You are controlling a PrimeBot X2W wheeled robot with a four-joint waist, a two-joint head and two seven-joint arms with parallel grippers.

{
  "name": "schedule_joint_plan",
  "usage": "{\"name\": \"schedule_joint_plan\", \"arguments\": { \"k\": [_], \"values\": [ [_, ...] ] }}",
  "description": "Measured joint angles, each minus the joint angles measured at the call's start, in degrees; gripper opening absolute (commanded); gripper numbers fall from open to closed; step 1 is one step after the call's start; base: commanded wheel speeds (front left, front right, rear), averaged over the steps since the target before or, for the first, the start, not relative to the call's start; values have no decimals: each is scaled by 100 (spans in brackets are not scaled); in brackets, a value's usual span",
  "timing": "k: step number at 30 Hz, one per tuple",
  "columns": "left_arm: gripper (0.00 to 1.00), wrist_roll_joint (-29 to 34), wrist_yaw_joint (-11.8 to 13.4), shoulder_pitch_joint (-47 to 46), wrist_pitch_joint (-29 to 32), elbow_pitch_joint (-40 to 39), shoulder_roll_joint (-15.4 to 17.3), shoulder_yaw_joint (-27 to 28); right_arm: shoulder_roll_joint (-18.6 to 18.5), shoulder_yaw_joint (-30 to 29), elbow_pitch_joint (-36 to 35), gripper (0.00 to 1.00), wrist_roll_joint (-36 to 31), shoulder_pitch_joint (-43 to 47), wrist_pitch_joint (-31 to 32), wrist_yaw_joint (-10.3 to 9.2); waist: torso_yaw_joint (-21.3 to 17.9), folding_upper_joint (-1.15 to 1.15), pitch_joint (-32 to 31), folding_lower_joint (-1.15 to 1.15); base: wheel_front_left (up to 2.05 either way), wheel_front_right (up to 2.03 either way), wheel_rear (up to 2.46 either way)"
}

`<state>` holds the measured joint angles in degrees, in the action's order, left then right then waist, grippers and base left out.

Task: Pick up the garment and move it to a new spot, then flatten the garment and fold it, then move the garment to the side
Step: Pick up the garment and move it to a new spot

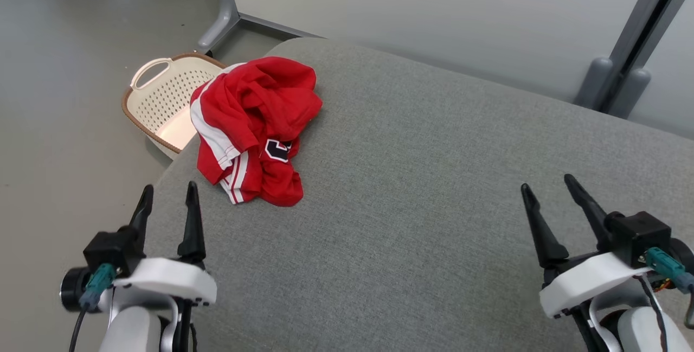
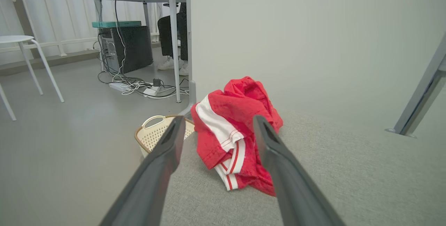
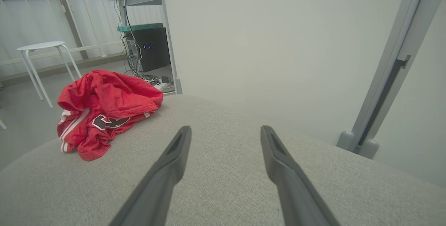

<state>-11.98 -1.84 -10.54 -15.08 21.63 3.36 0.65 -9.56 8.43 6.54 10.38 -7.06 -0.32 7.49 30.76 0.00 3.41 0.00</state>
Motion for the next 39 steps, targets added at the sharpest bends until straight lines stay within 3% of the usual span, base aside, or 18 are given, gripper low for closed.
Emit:
{"name": "schedule_joint_plan", "arguments": {
  "k": [9,16,21,22,23,29,35,39],
  "values": [
    [100,-326,-130,-1724,1,1557,-29,-223,-357,-136,-659,100,-83,-73,394,1,-188,0,682,0,0,0,0],
    [100,-698,-111,-2766,68,3279,16,47,-577,-212,-896,100,19,-213,488,1,-654,0,1239,0,0,0,0],
    [100,-878,-25,-3238,36,4013,196,257,-630,-243,-944,100,40,-264,494,1,-890,0,1526,0,0,0,0],
    [69,-881,-2,-3306,32,4074,215,278,-637,-257,-945,100,53,-266,495,1,-913,0,1566,0,0,0,0],
    [0,-881,51,-3359,22,4105,224,303,-643,-270,-942,100,56,-269,495,1,-930,0,1597,0,0,0,0],
    [0,-794,115,-3356,9,3518,332,454,-617,-349,-899,100,55,-284,479,1,-890,0,1569,0,0,0,0],
    [0,-421,35,-2696,9,2092,256,594,-448,-454,-802,100,53,-256,380,0,-838,0,1319,0,0,0,0],
    [0,-75,-102,-1985,8,738,101,424,-264,-546,-687,100,52,-195,270,0,-872,0,1011,0,0,0,0]
  ]
}}
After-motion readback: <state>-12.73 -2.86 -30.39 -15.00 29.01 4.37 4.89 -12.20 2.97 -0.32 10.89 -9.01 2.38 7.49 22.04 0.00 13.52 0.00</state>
